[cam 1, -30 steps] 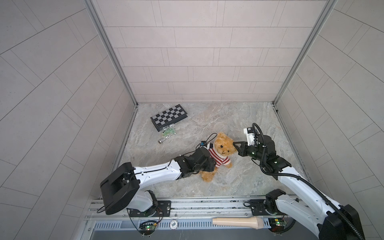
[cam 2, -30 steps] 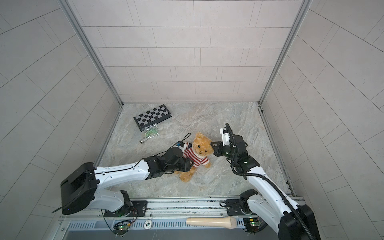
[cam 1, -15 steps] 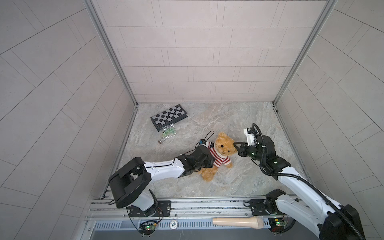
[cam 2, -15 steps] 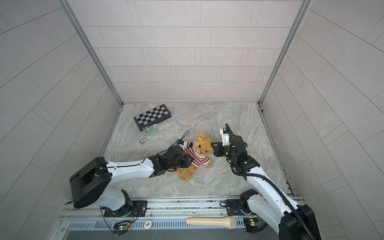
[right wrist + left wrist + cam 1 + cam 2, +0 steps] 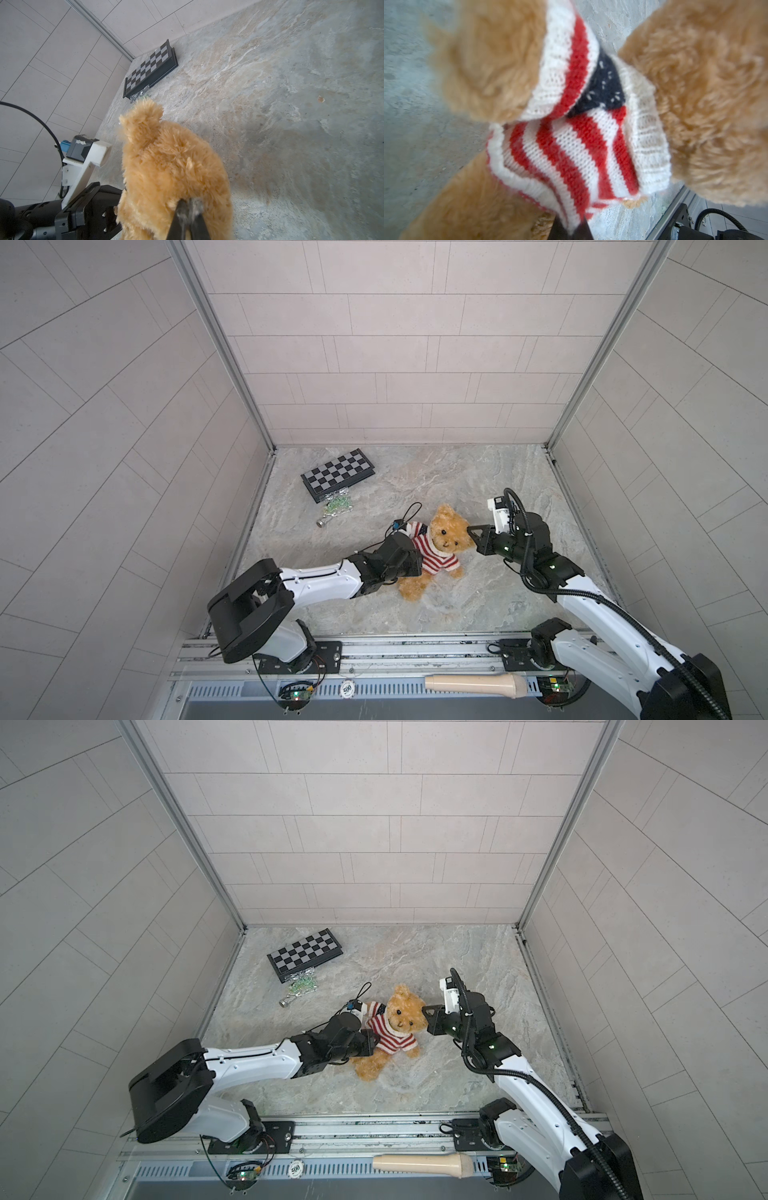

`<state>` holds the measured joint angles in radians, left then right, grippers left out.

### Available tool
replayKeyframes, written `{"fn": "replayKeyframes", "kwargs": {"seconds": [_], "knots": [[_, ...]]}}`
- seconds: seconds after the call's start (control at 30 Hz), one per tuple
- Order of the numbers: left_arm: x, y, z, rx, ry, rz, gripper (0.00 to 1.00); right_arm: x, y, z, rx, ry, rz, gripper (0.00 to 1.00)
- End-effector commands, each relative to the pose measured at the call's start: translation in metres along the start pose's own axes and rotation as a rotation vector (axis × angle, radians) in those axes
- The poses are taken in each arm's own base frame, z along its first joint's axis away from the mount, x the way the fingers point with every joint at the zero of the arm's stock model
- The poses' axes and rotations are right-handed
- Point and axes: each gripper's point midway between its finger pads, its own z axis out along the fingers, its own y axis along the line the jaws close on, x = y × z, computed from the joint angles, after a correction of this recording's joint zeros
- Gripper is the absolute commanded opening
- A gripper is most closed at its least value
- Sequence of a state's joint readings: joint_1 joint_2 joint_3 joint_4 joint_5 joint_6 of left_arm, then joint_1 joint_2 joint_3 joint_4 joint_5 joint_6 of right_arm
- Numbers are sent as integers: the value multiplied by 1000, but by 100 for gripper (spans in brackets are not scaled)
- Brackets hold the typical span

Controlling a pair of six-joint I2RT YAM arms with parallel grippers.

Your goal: Dress the teddy bear

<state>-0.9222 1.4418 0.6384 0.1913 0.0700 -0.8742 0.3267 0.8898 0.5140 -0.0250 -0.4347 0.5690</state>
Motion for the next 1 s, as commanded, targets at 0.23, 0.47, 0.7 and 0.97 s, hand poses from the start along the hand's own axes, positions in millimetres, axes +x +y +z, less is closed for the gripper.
{"fn": "replayKeyframes", "kwargs": {"seconds": [0.23,0.47,0.7,0.97], "knots": [[6,28,-12,-88,5,15,8,-10,3,-4,11,-31,-17,0],[5,-5,-18,10,17,71,34,-13,8,-2,-8,-19,-38,0],[2,-4,-55,11,7,146,54,-20,25,11,-69,45,-113,0],[-36,41,-86,-78,-10,116,58,-30,38,38,-105,96,-180,0]]}}
